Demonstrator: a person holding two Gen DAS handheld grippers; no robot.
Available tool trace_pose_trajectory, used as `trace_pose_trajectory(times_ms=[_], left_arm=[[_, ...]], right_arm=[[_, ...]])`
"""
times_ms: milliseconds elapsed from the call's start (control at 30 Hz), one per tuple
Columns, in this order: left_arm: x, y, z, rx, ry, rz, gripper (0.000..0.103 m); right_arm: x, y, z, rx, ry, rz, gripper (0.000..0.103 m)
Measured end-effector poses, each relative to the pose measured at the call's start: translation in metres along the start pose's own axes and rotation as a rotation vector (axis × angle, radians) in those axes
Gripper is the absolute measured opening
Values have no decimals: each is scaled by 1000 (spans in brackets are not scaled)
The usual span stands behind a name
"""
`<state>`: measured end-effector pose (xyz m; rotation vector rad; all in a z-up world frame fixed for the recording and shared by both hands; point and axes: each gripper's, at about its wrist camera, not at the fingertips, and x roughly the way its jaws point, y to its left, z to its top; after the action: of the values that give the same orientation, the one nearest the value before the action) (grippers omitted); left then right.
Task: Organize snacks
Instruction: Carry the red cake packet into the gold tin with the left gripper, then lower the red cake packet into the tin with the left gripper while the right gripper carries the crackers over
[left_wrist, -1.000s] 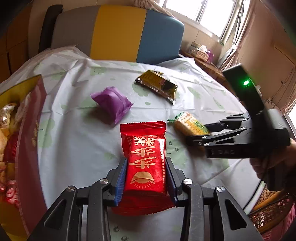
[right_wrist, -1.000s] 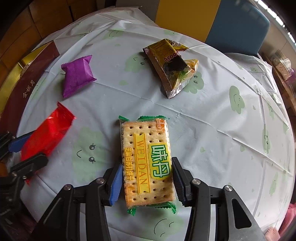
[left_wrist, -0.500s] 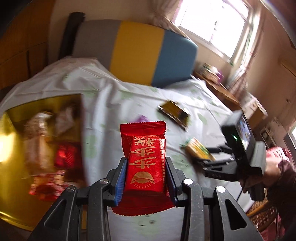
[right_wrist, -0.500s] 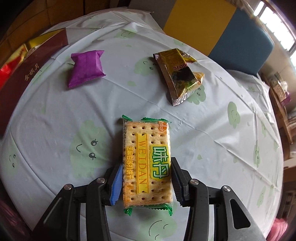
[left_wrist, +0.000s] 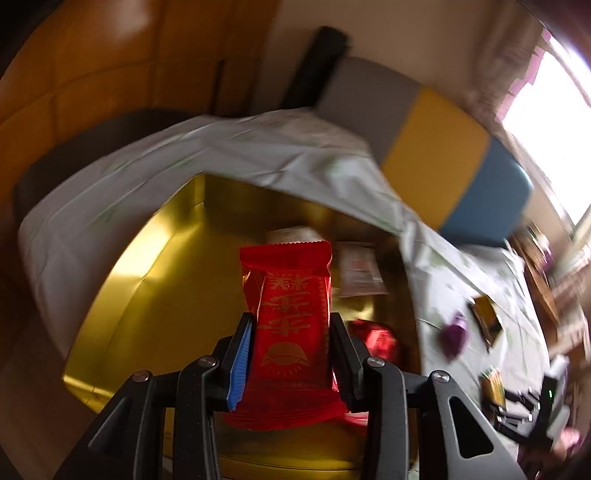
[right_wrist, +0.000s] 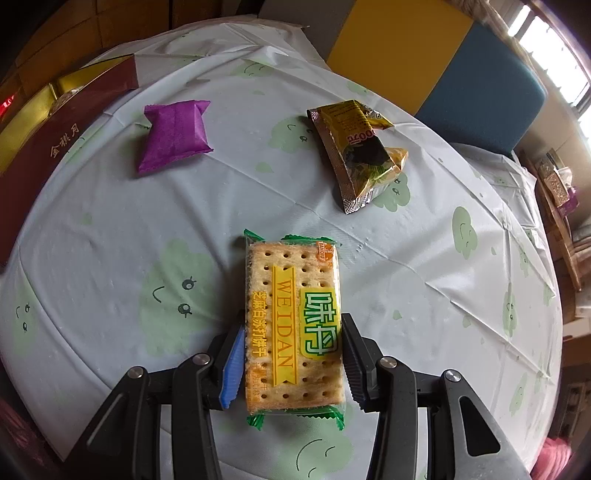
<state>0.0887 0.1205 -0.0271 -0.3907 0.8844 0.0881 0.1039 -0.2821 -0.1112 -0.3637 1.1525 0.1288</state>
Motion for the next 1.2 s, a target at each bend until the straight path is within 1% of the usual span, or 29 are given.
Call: trace_pose_trajectory(times_ms=[67, 133, 200, 333, 467, 567, 633, 733, 833, 967, 1133, 1200], left_arm=[[6, 13, -2, -48, 19, 20, 39], [12, 17, -4, -65, 35, 39, 40], [18, 18, -6, -64, 60, 60, 40], [28, 17, -17, -64, 106, 68, 43], [34, 13, -28, -37, 145, 81, 43], [33, 12, -34, -9, 155, 86, 43], [31, 13, -35, 12, 154, 98, 44], [29, 18, -33, -11, 143, 106, 44], [22, 21, -29, -23, 113, 97, 44], [11, 25, -25, -30, 72, 104, 44], [0, 17, -25, 31, 18, 159, 44], [-1, 14, -25, 46, 9, 166, 44]], right_arm=[[0, 0, 0, 1, 0, 1, 47], [1, -1, 0, 2, 0, 2, 47], [1, 1, 0, 1, 0, 2, 47], [1, 0, 0, 1, 0, 2, 47], [1, 0, 0, 3, 1, 4, 47], [1, 0, 0, 3, 1, 4, 47], [1, 0, 0, 3, 1, 4, 47], [-1, -1, 0, 3, 1, 1, 47], [-1, 0, 0, 4, 2, -3, 47], [-2, 1, 0, 3, 2, -4, 47], [-5, 3, 0, -15, -4, -20, 47], [-4, 4, 0, -18, -5, -24, 47]])
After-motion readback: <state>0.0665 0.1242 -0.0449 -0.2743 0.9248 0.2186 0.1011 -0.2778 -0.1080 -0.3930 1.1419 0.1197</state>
